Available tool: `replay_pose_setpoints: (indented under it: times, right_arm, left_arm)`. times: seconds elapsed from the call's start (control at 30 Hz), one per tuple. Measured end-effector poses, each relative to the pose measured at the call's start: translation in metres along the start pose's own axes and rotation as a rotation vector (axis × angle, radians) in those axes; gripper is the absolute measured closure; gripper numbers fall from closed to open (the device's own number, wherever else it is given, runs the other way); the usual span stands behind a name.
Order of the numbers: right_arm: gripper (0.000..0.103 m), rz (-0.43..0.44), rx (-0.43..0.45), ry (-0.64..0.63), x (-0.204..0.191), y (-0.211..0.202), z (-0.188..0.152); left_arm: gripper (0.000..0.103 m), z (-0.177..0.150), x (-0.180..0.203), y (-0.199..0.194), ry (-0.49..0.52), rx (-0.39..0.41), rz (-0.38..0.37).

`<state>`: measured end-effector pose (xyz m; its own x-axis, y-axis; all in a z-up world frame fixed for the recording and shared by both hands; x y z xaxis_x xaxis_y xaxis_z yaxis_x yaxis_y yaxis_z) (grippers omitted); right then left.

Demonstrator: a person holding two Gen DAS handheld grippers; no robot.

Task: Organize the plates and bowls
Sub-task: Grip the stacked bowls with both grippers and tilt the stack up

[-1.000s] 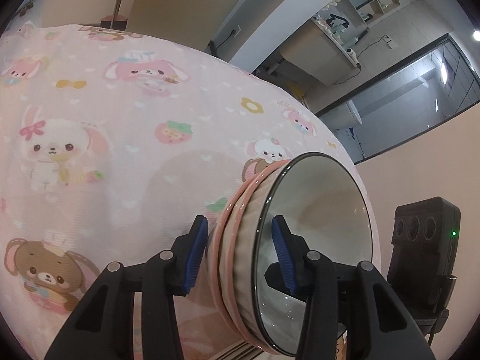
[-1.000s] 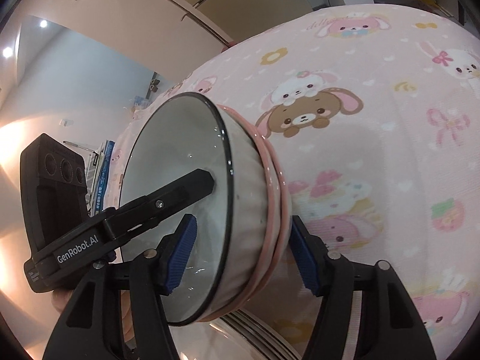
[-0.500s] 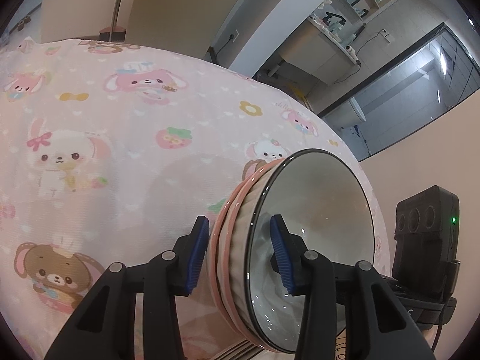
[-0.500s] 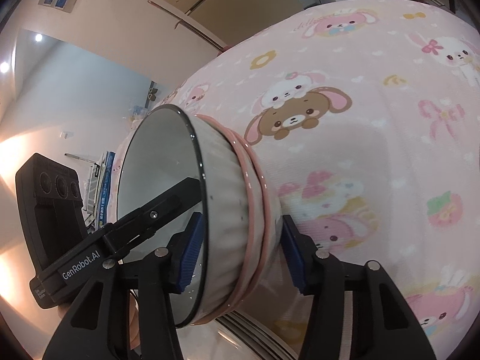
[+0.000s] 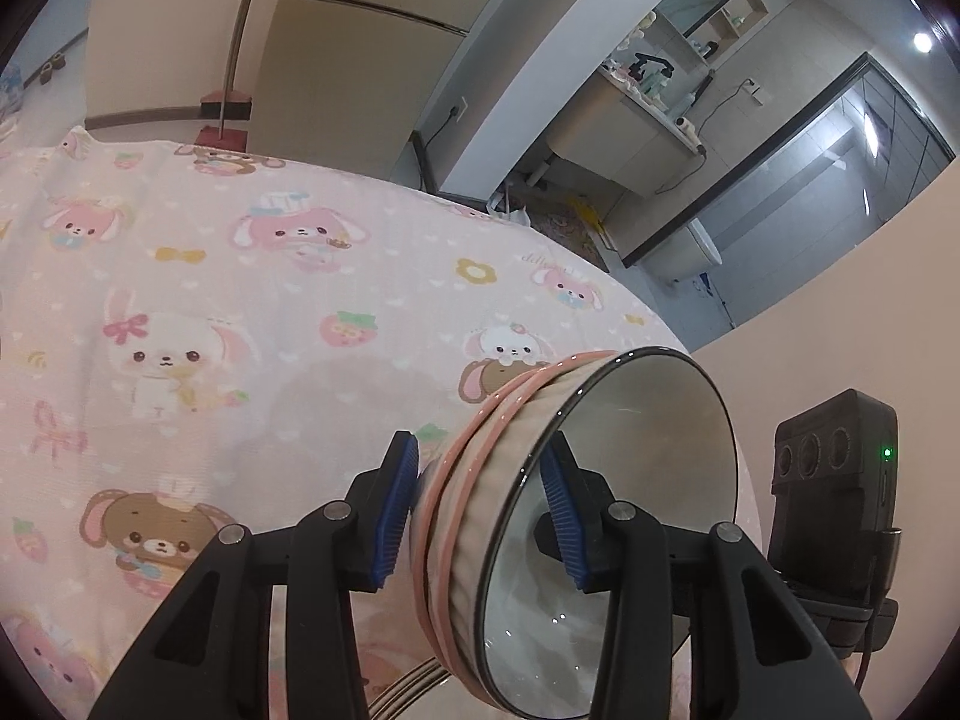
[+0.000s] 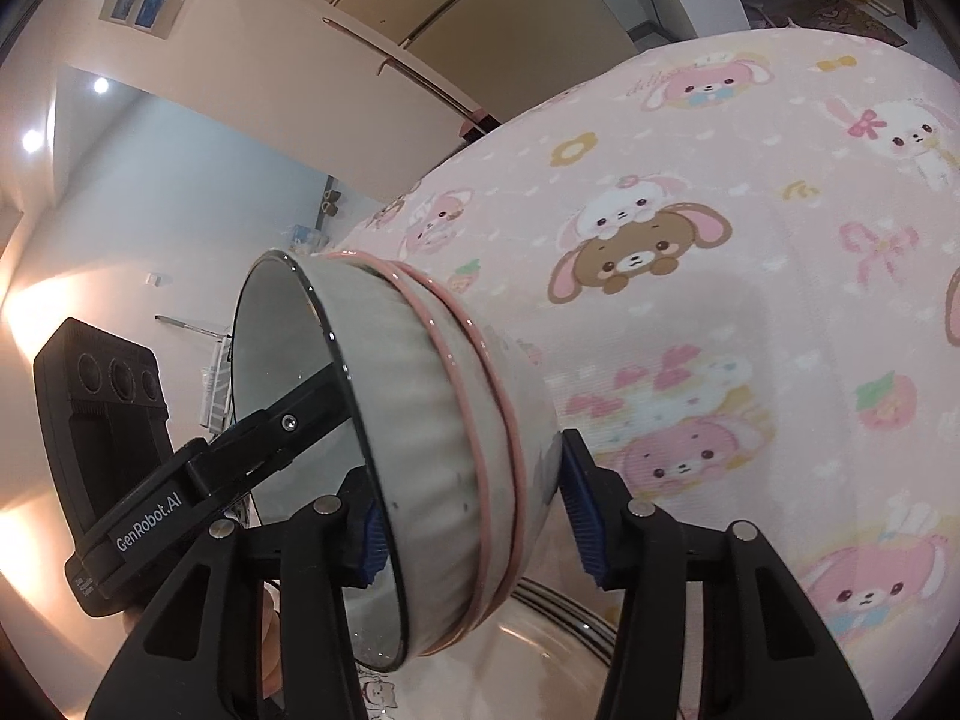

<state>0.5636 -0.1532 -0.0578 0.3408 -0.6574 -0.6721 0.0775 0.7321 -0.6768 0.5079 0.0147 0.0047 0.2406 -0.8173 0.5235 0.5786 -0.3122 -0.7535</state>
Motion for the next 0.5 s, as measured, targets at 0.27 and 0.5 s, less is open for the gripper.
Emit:
replay_pose_setpoints:
  times: [0.27,0.5]
  right_arm:
    - [0.055,0.037,-0.002,0.055,0.004,-0.003,0.000]
    - [0.055,0.056,0.012,0.047,-0.007,-0.009,-0.005]
  left_arm:
    - [0.059,-0.002,0.004,-0.008,0.004,0.018,-0.004]
    - [0.059,-0.005,0.010,-0.026,0.008,0.044,-0.001]
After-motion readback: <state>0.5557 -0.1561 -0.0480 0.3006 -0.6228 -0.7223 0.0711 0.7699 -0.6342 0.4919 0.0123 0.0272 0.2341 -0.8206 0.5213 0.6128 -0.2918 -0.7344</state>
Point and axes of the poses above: each gripper's, at about its wrist camera, not at the fingertips, and y roughly the way its jaws point, x to its right, z to its top, the point moved 1 cm from there along y, roughly the way its jaws point, and after that the axes turned 2 degrees about -y, right-handed, at the moved point
